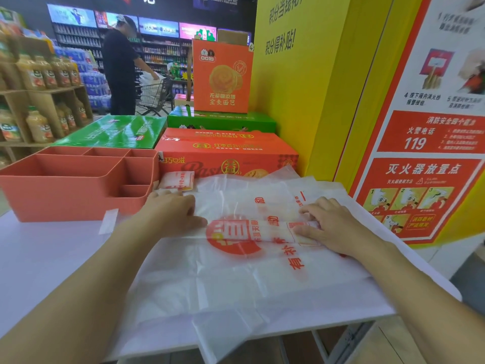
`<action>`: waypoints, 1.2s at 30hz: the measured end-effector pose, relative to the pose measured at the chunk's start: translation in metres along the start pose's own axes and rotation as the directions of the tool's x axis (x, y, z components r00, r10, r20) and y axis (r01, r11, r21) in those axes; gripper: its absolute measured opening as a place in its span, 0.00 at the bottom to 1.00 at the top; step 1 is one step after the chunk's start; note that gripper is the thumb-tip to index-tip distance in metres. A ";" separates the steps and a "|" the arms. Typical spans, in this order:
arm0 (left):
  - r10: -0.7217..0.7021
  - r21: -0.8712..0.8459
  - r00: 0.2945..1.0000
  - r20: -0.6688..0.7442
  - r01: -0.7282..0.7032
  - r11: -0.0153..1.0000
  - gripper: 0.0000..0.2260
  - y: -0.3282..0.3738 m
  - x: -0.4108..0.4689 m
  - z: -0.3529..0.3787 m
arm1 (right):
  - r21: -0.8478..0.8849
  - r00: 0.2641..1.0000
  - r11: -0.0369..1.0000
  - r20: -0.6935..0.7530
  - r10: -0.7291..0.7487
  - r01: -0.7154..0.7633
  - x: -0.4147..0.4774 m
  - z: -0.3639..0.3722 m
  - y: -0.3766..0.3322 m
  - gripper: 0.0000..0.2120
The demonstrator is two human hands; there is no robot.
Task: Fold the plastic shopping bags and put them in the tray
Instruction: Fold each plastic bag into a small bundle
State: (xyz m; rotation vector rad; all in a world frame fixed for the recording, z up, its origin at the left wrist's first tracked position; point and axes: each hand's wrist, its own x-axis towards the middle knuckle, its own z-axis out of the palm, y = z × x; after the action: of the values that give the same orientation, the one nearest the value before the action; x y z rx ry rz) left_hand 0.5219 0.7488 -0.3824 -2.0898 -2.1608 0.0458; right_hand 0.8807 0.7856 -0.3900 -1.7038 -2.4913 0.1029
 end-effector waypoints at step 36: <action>0.487 -0.199 0.873 0.011 -0.476 0.857 0.32 0.043 -0.019 0.010 | 0.010 0.954 0.954 0.001 -0.300 0.300 -0.029 0.009 -0.051 0.23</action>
State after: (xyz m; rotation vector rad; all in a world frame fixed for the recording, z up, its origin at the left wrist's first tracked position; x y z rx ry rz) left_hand 0.5644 0.7320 -0.3988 -2.7267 -1.6639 -0.0502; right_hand 0.8424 0.7401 -0.3945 -1.2995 -2.7108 0.0874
